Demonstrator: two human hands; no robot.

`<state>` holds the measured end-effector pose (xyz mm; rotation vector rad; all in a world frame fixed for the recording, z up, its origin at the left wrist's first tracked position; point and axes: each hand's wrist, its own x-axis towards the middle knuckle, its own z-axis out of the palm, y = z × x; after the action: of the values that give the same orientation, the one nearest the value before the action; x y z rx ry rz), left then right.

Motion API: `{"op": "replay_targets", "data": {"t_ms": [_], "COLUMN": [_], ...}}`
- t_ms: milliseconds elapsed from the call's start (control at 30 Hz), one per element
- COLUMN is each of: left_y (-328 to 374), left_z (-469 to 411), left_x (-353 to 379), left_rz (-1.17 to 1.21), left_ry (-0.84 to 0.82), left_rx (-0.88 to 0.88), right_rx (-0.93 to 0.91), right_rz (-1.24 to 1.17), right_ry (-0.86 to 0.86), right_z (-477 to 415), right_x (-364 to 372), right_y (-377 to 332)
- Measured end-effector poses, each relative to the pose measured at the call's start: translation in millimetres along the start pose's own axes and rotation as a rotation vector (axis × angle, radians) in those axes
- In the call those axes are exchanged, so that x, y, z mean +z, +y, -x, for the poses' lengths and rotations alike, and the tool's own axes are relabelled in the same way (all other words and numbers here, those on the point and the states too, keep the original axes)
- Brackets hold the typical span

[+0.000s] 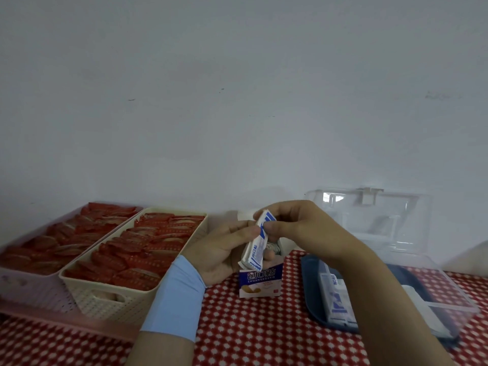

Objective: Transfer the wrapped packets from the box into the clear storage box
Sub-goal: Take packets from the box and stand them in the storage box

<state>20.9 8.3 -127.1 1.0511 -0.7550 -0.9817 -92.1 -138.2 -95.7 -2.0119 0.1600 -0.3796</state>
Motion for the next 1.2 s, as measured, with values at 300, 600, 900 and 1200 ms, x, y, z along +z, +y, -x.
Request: {"op": "replay_targets", "data": {"t_ms": [300,600,900,1200], "left_y": [4,9,14,10], "left_z": [9,13,-7,-12], "left_x": [6,41,97,127], "left_rz": [-0.160,-0.507,-0.880,-0.859], "left_ry": [-0.055,0.185,0.293,0.286], "left_rx": [-0.104,-0.125,0.014,0.076], "right_rx": [-0.001,0.049,0.033,0.148], "right_rz": [0.073,0.064,0.275,0.006], "right_ry": [0.104,0.250,0.241,0.165], "right_z": [8,31,58,79], "right_x": [-11,-28,-63,-96], "right_y": [0,-7,-25,-22]}}
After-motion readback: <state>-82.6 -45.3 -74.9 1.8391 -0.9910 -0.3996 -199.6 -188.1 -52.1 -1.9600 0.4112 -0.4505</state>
